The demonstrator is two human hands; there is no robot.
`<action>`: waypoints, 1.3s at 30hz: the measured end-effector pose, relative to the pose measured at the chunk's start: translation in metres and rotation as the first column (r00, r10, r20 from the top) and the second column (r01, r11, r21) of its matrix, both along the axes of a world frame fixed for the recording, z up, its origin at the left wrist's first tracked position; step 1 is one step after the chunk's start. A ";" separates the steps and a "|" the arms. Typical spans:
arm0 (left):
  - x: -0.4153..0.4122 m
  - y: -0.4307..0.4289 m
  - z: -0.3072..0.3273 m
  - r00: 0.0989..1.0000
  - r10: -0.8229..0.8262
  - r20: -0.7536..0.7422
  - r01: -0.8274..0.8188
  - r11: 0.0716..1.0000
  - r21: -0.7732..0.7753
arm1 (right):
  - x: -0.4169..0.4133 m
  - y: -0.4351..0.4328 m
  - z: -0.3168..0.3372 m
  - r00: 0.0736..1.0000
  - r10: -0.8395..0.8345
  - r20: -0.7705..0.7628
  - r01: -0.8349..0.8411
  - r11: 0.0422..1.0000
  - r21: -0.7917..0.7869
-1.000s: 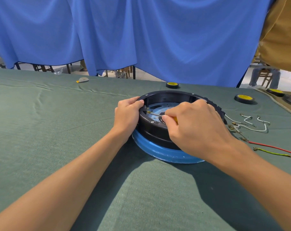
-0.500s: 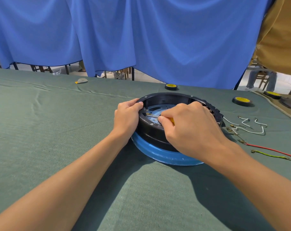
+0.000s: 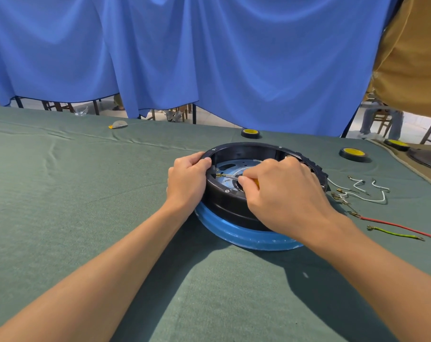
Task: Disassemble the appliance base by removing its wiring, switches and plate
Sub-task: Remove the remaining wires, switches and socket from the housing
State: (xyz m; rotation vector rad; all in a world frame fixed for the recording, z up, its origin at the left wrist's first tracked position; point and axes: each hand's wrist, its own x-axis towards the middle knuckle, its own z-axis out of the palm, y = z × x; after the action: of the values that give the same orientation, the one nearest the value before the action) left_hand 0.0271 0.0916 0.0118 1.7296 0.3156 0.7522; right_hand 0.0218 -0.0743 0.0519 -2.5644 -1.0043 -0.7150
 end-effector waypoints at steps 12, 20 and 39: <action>-0.004 -0.004 0.002 1.000 -0.009 -0.001 0.009 1.000 -0.004 | 0.001 0.003 0.000 1.000 0.015 -0.025 -0.014 0.998 0.062; -0.006 -0.006 0.006 1.000 0.010 -0.026 -0.010 1.000 0.005 | -0.002 -0.005 0.014 0.994 0.014 -0.111 -0.005 0.997 0.079; -0.006 -0.004 0.004 1.000 0.015 -0.005 -0.015 1.000 0.018 | -0.011 -0.001 0.007 0.997 0.045 -0.065 -0.034 0.986 0.162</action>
State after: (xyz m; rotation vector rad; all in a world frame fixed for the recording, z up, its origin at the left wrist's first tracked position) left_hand 0.0214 0.0873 0.0156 1.7481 0.3261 0.7636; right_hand 0.0112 -0.0753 0.0591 -2.4068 -0.9336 -0.6640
